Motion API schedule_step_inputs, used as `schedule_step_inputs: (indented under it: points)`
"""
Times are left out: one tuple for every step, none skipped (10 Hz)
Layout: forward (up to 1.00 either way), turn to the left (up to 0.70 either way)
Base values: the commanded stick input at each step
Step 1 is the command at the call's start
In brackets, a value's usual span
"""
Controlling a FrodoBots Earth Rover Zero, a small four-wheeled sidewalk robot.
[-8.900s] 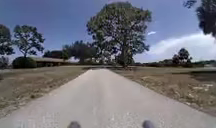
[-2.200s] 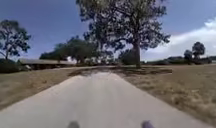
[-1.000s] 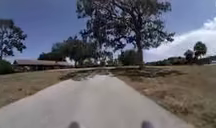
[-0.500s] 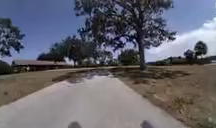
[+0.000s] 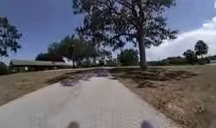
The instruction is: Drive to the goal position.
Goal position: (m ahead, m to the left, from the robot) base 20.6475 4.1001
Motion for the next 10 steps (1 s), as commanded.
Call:
schedule_step_inputs:
  points:
    - [1.0, 0.4]
    - [1.0, 0.4]
    - [1.0, 0.4]
    - [1.0, 0.4]
    - [1.0, 0.39]
    - [1.0, 0.16]
    - [1.0, 0.0]
    - [1.0, 0.0]
    - [1.0, 0.0]
    - [1.0, 0.0]
